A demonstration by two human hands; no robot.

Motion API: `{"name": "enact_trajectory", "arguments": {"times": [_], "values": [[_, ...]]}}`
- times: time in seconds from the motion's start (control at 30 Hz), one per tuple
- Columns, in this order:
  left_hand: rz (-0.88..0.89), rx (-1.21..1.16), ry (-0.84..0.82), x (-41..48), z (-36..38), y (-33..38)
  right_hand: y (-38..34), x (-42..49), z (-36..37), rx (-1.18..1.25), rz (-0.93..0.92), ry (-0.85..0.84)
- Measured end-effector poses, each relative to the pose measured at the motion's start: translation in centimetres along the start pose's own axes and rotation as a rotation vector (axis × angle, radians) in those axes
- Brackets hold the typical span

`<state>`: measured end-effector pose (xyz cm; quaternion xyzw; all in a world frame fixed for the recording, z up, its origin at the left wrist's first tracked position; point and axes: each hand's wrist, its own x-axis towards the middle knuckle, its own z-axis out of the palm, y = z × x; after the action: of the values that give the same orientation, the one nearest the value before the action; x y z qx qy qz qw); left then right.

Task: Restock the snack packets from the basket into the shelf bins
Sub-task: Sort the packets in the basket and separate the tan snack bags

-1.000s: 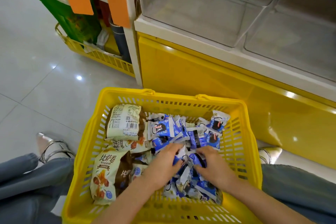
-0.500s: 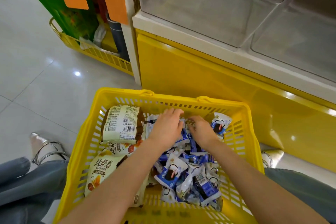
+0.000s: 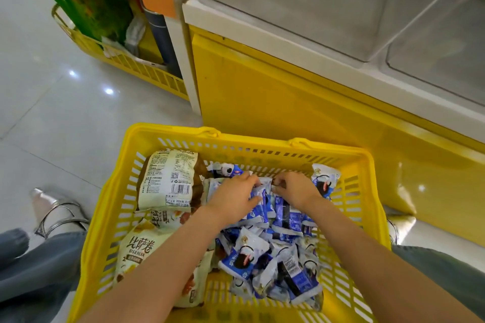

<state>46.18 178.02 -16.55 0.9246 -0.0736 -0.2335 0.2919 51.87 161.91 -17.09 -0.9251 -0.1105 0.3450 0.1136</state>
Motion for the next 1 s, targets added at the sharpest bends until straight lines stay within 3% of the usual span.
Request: {"name": "enact_trajectory", "arguments": {"times": [0.2, 0.43, 0.53, 0.67, 0.77, 0.83, 1.0], "values": [[0.013, 0.135, 0.173, -2.1, 0.6, 0.0, -1.2, -2.8, -1.2, -0.086, -0.019, 0.149], [-0.049, 0.141, 0.096, -4.0, 0.1, 0.2, -1.8, -7.5, -5.0, -0.085, -0.111, 0.415], [-0.123, 0.043, 0.210, -5.1, -0.2, 0.9, -2.1, -10.0, -7.0, -0.106, -0.152, 0.491], [-0.241, -0.318, 0.418, -7.5, -1.7, 3.2, -3.0, -13.6, -8.9, 0.010, -0.210, 0.620], [-0.301, -1.078, 0.286, -9.4, -3.5, 5.0, -4.6, -16.1, -8.4, 0.278, -0.317, 0.649], [-0.289, -1.492, 0.227, -10.5, -4.5, 5.4, -5.9, -17.4, -7.1, 0.491, -0.370, 0.582], [-0.306, -1.697, 0.394, -12.5, -6.9, 4.5, -8.7, -18.5, -4.3, 0.847, -0.410, 0.447]]}}
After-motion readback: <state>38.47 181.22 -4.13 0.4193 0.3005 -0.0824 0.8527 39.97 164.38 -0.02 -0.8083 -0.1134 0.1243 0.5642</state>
